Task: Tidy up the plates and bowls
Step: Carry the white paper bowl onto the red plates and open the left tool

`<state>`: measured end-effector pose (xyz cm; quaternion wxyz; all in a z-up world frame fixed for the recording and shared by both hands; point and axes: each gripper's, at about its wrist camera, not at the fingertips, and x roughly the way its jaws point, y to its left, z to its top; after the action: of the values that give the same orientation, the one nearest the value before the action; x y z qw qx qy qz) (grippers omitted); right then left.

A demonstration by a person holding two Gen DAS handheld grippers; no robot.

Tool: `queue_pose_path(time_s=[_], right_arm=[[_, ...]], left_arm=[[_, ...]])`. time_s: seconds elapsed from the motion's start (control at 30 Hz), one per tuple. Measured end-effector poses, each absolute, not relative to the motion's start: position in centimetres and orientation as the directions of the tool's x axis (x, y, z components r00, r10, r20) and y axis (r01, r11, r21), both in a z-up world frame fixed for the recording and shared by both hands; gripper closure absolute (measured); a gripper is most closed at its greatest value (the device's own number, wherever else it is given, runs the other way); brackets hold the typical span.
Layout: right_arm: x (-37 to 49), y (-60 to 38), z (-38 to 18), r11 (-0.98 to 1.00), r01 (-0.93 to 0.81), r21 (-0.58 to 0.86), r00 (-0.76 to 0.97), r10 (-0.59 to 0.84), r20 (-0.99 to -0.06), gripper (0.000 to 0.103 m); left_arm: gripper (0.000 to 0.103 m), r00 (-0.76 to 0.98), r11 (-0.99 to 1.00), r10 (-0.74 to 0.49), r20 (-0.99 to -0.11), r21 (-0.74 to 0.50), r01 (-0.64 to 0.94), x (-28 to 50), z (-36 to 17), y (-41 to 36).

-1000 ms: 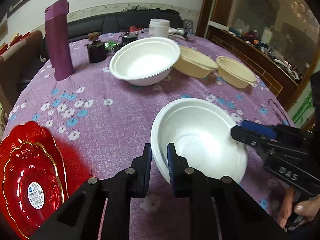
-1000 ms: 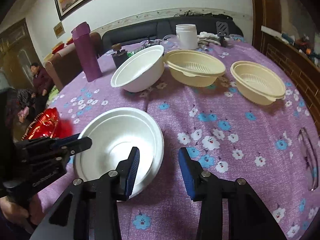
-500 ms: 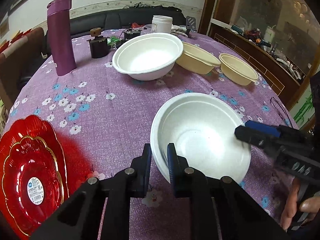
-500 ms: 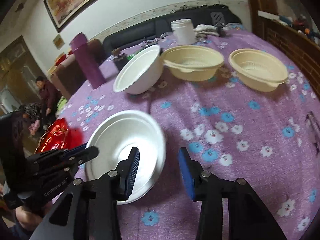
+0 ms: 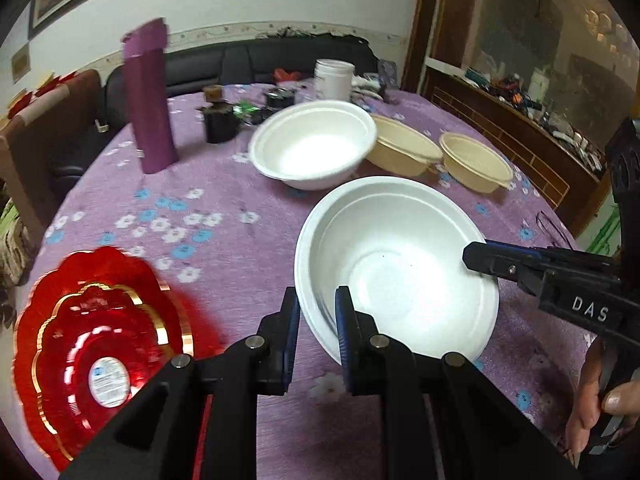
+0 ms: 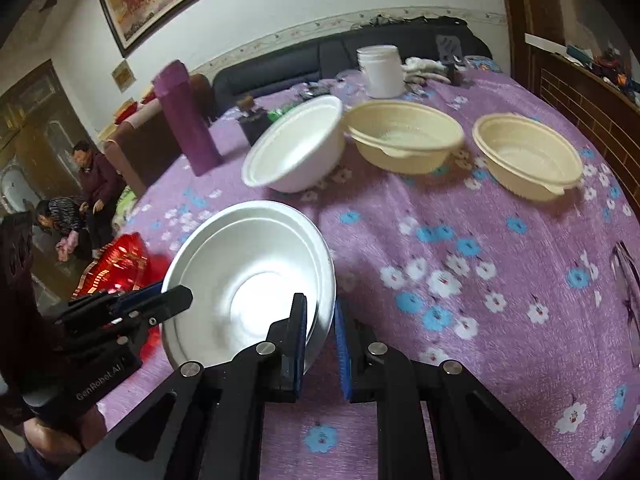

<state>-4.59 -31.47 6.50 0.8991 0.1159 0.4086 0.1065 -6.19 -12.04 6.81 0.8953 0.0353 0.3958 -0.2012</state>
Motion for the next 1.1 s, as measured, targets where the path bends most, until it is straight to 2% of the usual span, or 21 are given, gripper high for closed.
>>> queue_pose_path(time_s=[0.13, 0.33, 0.53, 0.8, 1.1], right_arm=[[-3.8, -28.9, 7.9, 0.938, -0.161, 0.307, 0.629, 0.338, -0.7, 0.088], [-2.0, -22.7, 8.5, 0.901, -0.275, 0.336, 0.564, 0.434, -0.702, 0.088], [-0.5, -15.3, 7.6, 0.859, -0.382, 0.34, 0.477, 0.498, -0.724, 0.088], [0.5, -9.9, 4.7, 0.841, -0.429, 0.329, 0.388, 0.501, -0.774, 0.087], [0.7, -8.4, 3.4, 0.848, -0.442, 0.294, 0.379, 0.473, -0.795, 0.087]], left_arm=[[0.086, 0.646, 0.94, -0.296, -0.703, -0.094, 0.329, -6.5, 8.0, -8.7], [0.08, 0.702, 0.974, -0.208, -0.681, -0.08, 0.211, -7.3, 9.1, -2.3], [0.079, 0.706, 0.993, -0.119, -0.699, -0.093, 0.075, -7.9, 8.2, 3.8], [0.079, 0.66, 0.992, -0.094, -0.746, -0.122, 0.003, -8.3, 5.3, 7.7], [0.079, 0.646, 0.991, -0.087, -0.758, -0.131, -0.02, -7.6, 4.2, 8.2]])
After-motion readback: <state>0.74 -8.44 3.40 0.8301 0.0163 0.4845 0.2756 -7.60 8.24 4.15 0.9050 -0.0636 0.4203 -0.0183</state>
